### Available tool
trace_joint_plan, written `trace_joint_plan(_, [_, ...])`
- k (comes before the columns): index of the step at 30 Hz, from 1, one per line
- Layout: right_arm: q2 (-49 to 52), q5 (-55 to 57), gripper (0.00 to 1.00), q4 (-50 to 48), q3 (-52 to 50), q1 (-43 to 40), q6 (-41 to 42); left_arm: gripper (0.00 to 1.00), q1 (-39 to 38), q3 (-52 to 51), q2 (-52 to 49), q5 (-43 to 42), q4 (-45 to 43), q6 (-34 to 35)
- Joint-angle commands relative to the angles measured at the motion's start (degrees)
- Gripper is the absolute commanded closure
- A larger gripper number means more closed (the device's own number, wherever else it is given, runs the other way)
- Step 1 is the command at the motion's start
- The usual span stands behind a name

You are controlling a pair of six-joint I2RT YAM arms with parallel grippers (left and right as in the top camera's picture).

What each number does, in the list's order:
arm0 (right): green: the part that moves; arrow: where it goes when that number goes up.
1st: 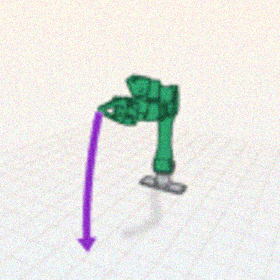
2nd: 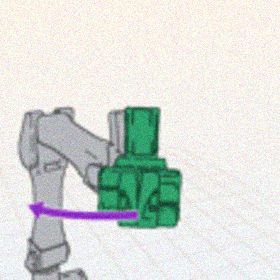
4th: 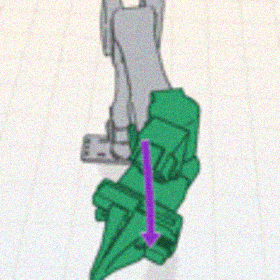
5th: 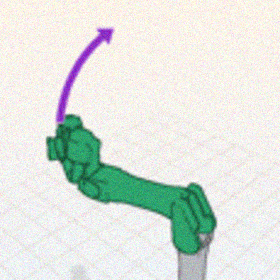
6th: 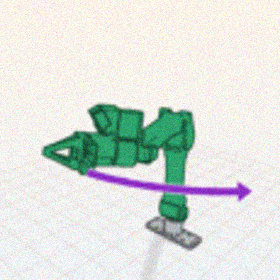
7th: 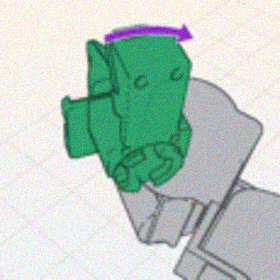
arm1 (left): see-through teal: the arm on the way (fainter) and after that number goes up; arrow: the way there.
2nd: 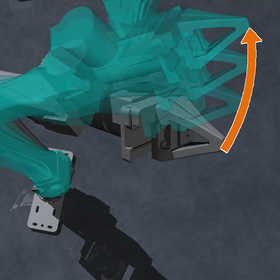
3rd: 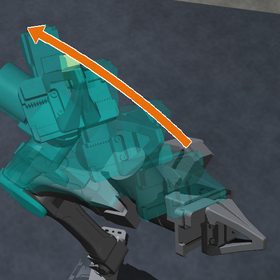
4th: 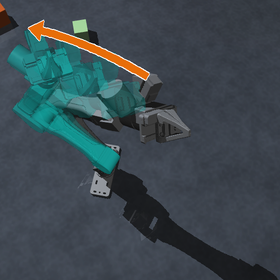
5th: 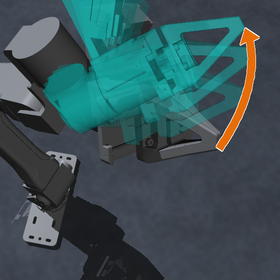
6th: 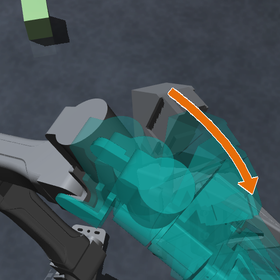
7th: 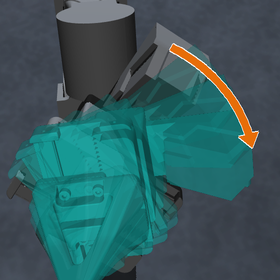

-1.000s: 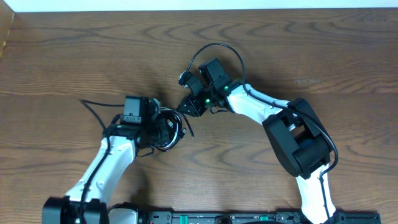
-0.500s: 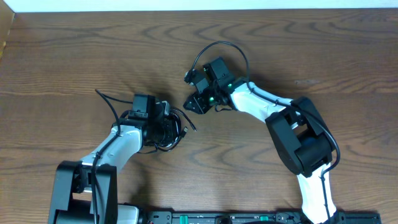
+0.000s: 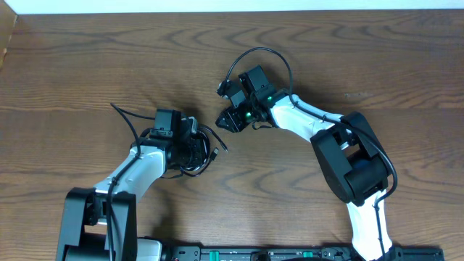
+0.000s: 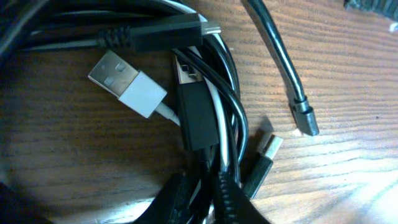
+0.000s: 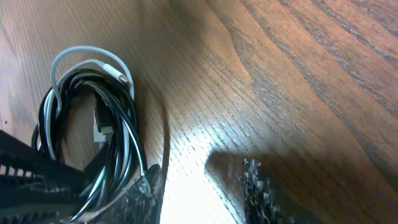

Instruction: Untangle cables

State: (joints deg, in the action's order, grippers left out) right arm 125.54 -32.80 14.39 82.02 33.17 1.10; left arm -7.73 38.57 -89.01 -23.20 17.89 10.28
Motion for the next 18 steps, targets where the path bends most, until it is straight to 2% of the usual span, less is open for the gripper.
trace_joint_plan(1, [0.52, -0.09, 0.62, 0.22, 0.7, 0.15, 0.57, 0.77, -0.07, 0.55, 0.5, 5.66, 0.11, -0.61])
trace_joint_plan(11, [0.52, -0.09, 0.61, 0.37, 0.7, 0.26, 0.57, 0.78, -0.07, 0.59, 0.76, 4.79, -0.04, -0.61])
trace_joint_plan(14, [0.52, 0.17, 0.6, 0.63, 0.7, 0.26, 0.57, 0.72, -0.07, 1.11, 2.03, 1.66, -0.04, -0.59])
trace_joint_plan(18, [0.52, 1.4, 0.6, 0.83, 0.7, 0.26, 0.57, 0.67, -0.07, 1.86, 5.49, 2.43, -0.31, -0.17])
